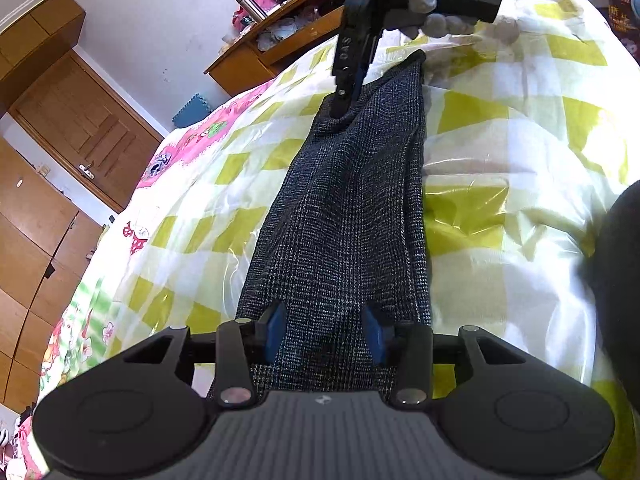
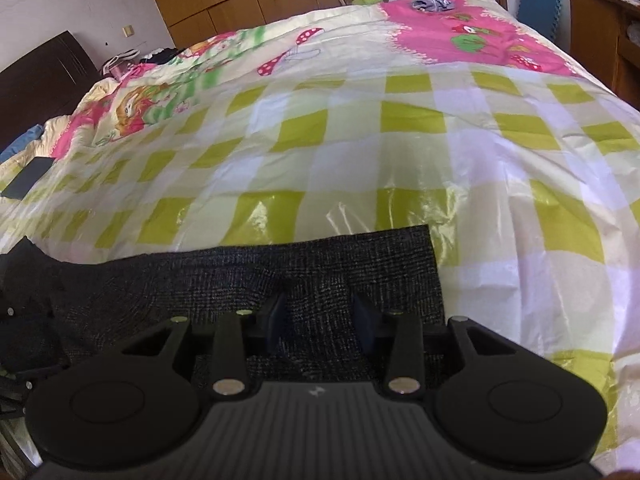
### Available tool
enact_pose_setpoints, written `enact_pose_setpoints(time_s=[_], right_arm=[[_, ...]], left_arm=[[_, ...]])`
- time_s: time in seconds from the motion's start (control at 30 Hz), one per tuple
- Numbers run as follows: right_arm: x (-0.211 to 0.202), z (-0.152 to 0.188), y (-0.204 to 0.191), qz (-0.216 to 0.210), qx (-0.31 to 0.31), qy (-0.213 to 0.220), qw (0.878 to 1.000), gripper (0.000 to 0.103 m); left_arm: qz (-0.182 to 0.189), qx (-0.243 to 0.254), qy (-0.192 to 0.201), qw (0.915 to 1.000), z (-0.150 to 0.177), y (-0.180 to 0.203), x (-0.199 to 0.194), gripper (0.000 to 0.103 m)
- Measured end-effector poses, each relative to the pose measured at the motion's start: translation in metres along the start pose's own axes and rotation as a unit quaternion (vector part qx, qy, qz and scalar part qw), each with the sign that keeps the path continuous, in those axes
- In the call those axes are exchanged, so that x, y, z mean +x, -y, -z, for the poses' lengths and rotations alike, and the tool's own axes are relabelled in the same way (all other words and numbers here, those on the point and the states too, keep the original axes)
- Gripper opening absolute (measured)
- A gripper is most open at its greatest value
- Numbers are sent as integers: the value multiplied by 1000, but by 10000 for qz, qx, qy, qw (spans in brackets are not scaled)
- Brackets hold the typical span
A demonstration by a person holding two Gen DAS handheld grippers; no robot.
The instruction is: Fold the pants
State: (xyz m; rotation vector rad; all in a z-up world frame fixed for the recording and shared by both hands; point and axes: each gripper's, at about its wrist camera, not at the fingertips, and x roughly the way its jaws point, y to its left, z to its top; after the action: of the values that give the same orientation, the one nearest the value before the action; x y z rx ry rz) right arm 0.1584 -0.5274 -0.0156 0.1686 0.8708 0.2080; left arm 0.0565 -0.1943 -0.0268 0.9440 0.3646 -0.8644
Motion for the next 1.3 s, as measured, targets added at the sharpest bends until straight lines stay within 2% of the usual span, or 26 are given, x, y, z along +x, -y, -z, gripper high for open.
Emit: enact_pose_setpoints(time_s=[0.1, 0.13, 0.23, 0.27, 0.3, 0.33, 0.47, 0.53, 0.63, 0.73, 0.8, 0.9, 0.97, 1.0, 1.03, 1.13, 1.23, 1.3], right_arm=[[-2, 4, 10, 206, 158, 79, 9996, 34], [-1, 4, 10, 216, 221, 89, 9995, 38], [7, 9, -10, 352, -97, 71, 9993, 39], [10, 10, -20, 459, -373, 23, 9982, 38], [12, 10, -27, 635, -570, -12, 9964, 31], [11, 8, -29, 652, -518, -57, 9965, 21], [8, 3, -33, 682, -381, -176, 9968, 16], [-3, 0, -31, 751, -182, 22, 9970, 13], [-29, -8, -26, 1023, 107, 578, 9930, 11], [-46, -15, -12, 1231, 438, 941, 9870, 11], [-41, -18, -6, 1322, 560, 954, 9850, 11], [-11, -16, -1, 1477, 649, 776, 9838, 11], [17, -12, 1, 1596, 556, 353, 9850, 13], [20, -10, 1, 1642, 597, 431, 9837, 15], [18, -10, -1, 1639, 669, 506, 9829, 19], [-2, -11, 1, 1681, 786, 749, 9798, 21], [-33, -5, -11, 1910, 794, 1075, 9725, 24], [-45, 5, -34, 1603, 536, 1190, 9784, 23]], left_arm=[[-21, 3, 15, 10000, -1, 0, 1, 56], [-21, -5, 20, 10000, -1, 0, 1, 56], [-26, 16, 22, 10000, -1, 0, 2, 56], [-26, 20, 18, 10000, -1, 0, 2, 56], [-31, 26, 16, 10000, -1, 1, 3, 56], [-41, 29, 18, 10000, -1, 2, 3, 56], [-75, 21, 31, 10000, 0, 3, 2, 56], [-86, 21, 46, 9999, 0, 3, 1, 56], [-94, -33, 94, 9999, 0, 1, 1, 56], [-119, -45, 176, 9998, -2, 0, 1, 56], [-165, -60, 241, 9996, -5, -1, 3, 56], [-158, -144, 241, 9995, -10, -3, 10, 56], [-151, -4, 147, 9998, -8, 2, 18, 57], [-228, 114, 179, 9995, -6, 5, 19, 58], [-277, 188, 205, 9992, -6, 7, 18, 58], [-286, 129, 198, 9993, -5, 4, 12, 60], [-377, -10, 190, 9991, -1, -3, 0, 61], [-489, -166, 174, 9985, 5, -7, -9, 62]])
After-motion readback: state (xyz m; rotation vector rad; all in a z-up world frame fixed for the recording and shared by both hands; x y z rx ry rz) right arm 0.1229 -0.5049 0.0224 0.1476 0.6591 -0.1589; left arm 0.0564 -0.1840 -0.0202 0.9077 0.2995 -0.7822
